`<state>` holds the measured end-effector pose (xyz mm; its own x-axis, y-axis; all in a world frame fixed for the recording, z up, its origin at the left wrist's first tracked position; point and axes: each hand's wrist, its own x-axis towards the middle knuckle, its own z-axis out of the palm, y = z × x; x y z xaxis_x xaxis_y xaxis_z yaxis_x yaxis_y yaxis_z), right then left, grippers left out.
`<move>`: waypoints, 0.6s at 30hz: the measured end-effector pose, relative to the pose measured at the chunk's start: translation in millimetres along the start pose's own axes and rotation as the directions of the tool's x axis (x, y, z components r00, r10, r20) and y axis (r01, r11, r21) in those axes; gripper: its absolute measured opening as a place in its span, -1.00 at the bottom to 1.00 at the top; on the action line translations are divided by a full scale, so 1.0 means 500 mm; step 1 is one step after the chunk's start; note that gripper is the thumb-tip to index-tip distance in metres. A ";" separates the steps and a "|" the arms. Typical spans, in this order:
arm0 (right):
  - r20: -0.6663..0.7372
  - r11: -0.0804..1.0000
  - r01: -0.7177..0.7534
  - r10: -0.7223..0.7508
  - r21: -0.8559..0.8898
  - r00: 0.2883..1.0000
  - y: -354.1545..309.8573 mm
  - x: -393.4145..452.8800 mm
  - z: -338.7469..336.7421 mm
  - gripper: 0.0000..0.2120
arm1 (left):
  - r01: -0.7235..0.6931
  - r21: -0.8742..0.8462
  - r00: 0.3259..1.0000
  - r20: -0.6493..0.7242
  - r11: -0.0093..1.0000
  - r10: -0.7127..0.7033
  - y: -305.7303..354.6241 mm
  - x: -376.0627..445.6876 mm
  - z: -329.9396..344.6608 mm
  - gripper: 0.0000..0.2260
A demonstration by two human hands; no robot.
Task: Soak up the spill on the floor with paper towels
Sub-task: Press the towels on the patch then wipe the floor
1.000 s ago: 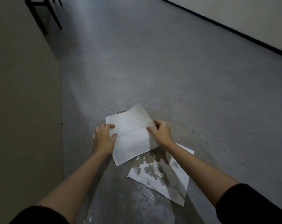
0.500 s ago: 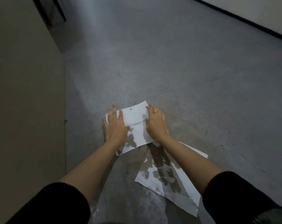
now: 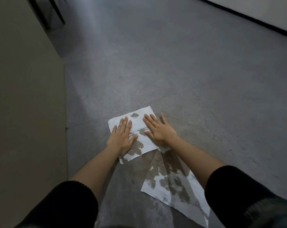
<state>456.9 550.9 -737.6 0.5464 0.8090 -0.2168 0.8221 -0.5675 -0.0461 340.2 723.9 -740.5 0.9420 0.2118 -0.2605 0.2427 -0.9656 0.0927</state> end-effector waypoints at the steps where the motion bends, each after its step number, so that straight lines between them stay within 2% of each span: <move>1: 0.000 1.000 -0.001 0.001 -0.022 1.000 -0.002 0.002 -0.007 -0.39 | 0.006 0.008 1.000 -0.024 1.000 -0.006 0.001 0.003 -0.003 -0.36; 5: -0.094 0.998 -0.016 0.010 -0.059 0.996 -0.024 0.040 -0.066 -0.53 | 0.045 -0.112 0.984 -0.165 0.993 -0.063 0.015 0.006 0.004 -0.39; 7: -0.125 0.997 -0.009 -0.001 -0.075 0.992 -0.029 0.061 -0.082 -0.57 | 0.062 -0.158 0.978 -0.187 0.986 -0.092 0.019 0.013 0.007 -0.39; 9: -0.040 0.993 0.055 -0.059 -0.101 0.997 -0.027 0.074 -0.074 -0.48 | 0.059 -0.111 0.982 -0.171 0.992 -0.077 0.014 0.023 -0.001 -0.43; 12: 0.134 0.991 0.129 -0.121 -0.048 0.983 -0.017 0.079 -0.057 -0.37 | 0.028 -0.013 0.995 -0.099 1.000 -0.029 0.005 0.026 -0.017 -0.42; 16: 0.164 0.978 0.163 -0.142 -0.127 0.976 -0.012 0.085 -0.085 -0.43 | -0.008 0.070 0.998 -0.063 0.998 0.012 -0.009 0.024 -0.016 -0.30; 18: 0.126 0.974 0.175 -0.157 -0.145 0.980 -0.015 0.091 -0.105 -0.48 | -0.015 0.031 0.999 -0.038 0.999 0.016 -0.012 0.028 -0.019 -0.33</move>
<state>484.0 600.2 -695.8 0.3861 0.8621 -0.3281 0.9192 -0.3893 0.0589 354.0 733.8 -735.7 0.9540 0.2015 -0.2220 0.2210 -0.9730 0.0665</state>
